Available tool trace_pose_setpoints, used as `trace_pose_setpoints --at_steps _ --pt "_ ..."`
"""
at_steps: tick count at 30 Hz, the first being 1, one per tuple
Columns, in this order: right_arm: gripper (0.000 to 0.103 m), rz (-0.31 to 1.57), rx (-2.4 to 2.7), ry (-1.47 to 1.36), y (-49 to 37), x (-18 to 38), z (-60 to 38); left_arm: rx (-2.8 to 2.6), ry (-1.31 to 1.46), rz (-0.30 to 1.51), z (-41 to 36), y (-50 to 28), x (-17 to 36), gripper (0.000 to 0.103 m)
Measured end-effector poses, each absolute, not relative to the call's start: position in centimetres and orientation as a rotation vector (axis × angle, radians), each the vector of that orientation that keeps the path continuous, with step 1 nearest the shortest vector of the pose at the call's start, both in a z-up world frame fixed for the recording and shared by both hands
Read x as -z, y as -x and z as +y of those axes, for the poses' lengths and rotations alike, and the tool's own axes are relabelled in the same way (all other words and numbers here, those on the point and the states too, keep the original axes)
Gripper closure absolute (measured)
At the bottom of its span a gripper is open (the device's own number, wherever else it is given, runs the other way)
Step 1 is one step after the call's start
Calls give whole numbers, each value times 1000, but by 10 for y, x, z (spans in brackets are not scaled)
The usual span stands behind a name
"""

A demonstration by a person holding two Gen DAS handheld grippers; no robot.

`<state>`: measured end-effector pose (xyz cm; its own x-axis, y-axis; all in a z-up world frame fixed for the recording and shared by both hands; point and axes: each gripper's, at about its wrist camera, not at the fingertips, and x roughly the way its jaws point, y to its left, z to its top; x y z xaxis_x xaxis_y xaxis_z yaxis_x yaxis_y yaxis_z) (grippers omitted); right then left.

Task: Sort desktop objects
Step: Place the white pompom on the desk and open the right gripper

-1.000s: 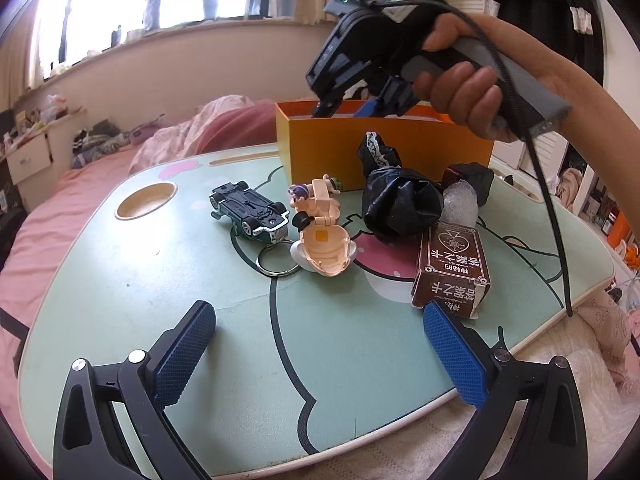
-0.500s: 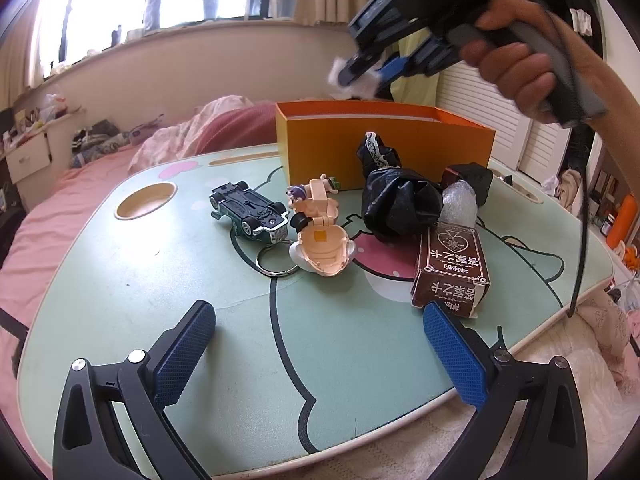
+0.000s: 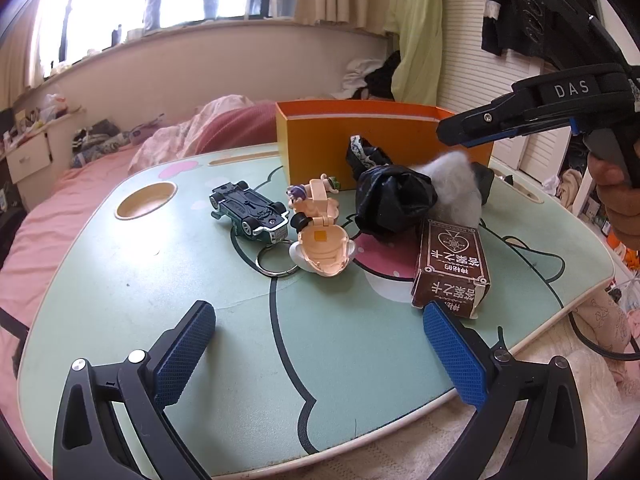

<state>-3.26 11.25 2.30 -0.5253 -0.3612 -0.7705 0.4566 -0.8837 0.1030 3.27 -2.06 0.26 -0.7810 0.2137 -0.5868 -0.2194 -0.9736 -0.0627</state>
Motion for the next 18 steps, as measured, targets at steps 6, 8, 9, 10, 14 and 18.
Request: trace_pose_setpoints --at_steps 6,8,9,10,14,18 --pt "31 87 2469 -974 -17 -27 140 -2766 909 13 -21 -33 -3 0" --pt "31 119 2497 -972 -33 -16 143 -2766 909 13 -20 -32 -3 0" --pt "31 133 2506 -989 -40 -7 142 -2766 909 13 -21 -33 -3 0" --pt "31 144 2508 -1002 -45 3 143 -2766 909 13 -21 -33 -3 0" --pt "27 232 2540 -981 -57 43 133 -2767 906 17 -21 -34 -3 0" --pt "1 267 2604 -936 -51 57 123 -2767 906 15 -21 -34 -3 0"
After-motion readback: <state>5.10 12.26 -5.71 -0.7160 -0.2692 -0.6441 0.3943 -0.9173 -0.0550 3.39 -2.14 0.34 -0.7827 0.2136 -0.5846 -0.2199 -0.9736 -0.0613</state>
